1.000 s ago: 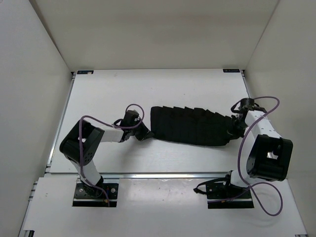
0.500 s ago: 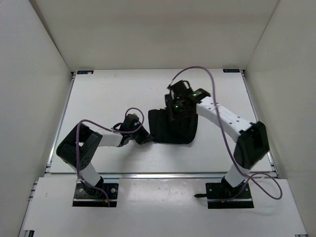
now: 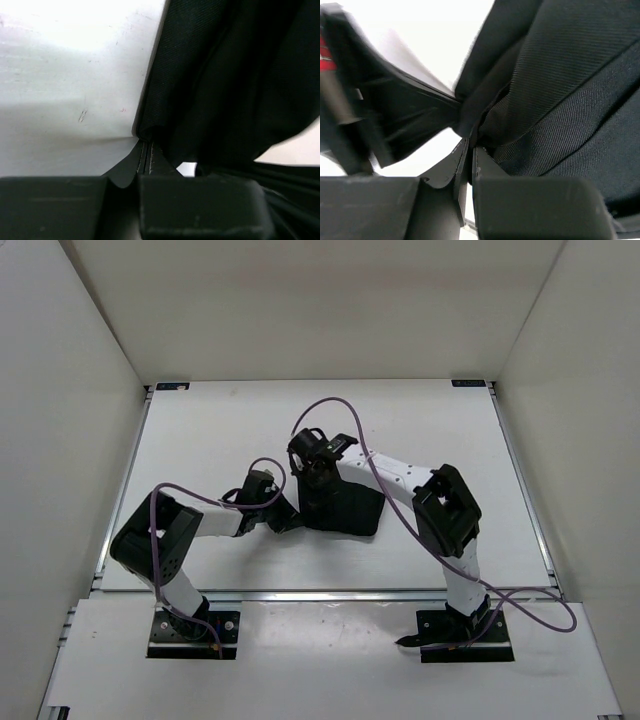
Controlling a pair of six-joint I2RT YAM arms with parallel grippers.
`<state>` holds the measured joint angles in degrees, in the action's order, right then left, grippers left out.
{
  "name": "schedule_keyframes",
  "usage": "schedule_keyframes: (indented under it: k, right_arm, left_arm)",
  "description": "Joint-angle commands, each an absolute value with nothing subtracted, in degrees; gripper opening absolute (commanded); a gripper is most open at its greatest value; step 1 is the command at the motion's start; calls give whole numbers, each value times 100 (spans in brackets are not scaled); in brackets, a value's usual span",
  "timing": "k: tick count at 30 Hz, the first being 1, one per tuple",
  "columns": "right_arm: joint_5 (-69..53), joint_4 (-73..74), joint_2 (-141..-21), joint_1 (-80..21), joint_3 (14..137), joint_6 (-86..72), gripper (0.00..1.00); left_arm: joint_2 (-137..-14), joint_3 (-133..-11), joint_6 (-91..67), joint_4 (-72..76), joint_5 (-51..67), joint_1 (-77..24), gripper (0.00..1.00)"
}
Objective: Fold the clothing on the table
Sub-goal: Fold the skirt
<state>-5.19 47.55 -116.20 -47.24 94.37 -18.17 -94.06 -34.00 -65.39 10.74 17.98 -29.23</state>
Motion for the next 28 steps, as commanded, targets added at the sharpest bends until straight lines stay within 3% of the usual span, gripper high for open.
schedule_keyframes:
  k: [1,4,5,6,8,11,16,18,23,26,28]
  right_arm:
    - [-702,4746,-11698,-4764,9861,-1731,0]
    - [-563,4843,-11698,-4781,9966,-1662,6]
    - [-406,4921,-11698,-4816,9984,-1644,11]
    - [-282,5070,-11690,-4834,10115,-1652,22]
    - [-255,5343,-11576,-4843,10283,-1661,43]
    - [-202,5396,-11251,-4843,10266,-1828,60]
    - [130,5844,-10777,-4746,10231,-2004,68]
    - [80,5932,-10426,-4589,9934,-2038,81]
    - [-421,5599,-9405,-4219,8879,-2162,83]
    - [-771,5082,-8466,-4026,7894,-2293,78]
    - [-931,4695,-7939,-3833,7236,-2276,83]
  left_arm:
    - [-9115,-3331,-6294,801,1872,-2909,5]
    - [-8904,-3244,-6310,747,1880,-2848,12]
    - [-8834,-3182,-6371,782,1959,-2752,22]
    - [-8755,-3112,-6389,808,2047,-2673,32]
    - [-8492,-3041,-6398,739,2109,-2619,39]
    - [-8087,-2849,-6372,563,2232,-2435,44]
    - [-7085,-2347,-6075,107,2496,-1873,46]
    - [-6507,-2154,-5889,-411,2496,-1688,47]
    - [-5292,-1802,-5441,-1256,2435,-1196,48]
    - [-4510,-1696,-5326,-1757,2198,-1178,52]
    - [-4141,-1609,-5326,-1942,2031,-1222,54]
